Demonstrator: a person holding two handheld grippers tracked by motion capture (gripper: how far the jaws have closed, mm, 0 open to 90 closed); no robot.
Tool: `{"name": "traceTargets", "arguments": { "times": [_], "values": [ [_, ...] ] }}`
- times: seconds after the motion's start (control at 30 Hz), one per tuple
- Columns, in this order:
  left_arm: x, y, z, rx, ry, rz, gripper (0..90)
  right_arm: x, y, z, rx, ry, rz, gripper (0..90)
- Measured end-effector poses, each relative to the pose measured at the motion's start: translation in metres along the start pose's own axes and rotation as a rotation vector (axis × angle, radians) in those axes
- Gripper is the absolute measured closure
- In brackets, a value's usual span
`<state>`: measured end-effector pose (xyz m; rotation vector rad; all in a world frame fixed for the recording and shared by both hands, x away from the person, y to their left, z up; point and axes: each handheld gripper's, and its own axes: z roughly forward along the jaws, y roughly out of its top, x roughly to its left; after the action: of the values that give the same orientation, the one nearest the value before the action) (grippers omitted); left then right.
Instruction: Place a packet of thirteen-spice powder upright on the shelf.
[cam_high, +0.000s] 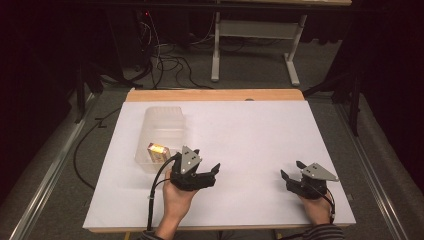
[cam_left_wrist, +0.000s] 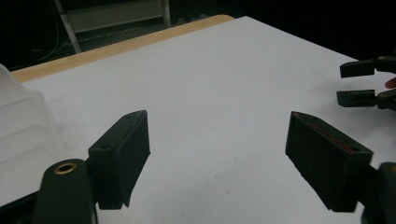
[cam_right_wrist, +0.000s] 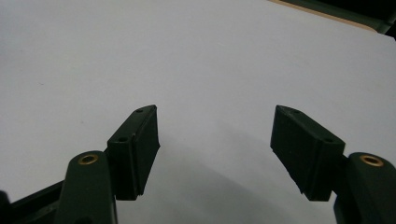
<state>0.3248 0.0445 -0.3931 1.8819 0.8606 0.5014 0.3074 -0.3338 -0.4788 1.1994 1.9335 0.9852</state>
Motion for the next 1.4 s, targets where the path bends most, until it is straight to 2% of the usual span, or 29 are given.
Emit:
{"name": "traceTargets", "arguments": {
  "times": [0.77,1.0,1.4],
  "values": [
    [-0.013,-0.013,0.024,0.059,-0.017,0.027,22.7,0.0,0.0,0.0,-0.002,0.001,-0.001,32.9],
    [-0.015,-0.02,0.035,0.078,-0.02,0.017,22.9,0.0,0.0,0.0,-0.002,0.001,-0.003,32.9],
    [-0.016,-0.029,0.052,0.101,0.001,0.006,23.5,0.0,0.0,0.0,-0.002,0.001,-0.001,32.9]
  ]
}}
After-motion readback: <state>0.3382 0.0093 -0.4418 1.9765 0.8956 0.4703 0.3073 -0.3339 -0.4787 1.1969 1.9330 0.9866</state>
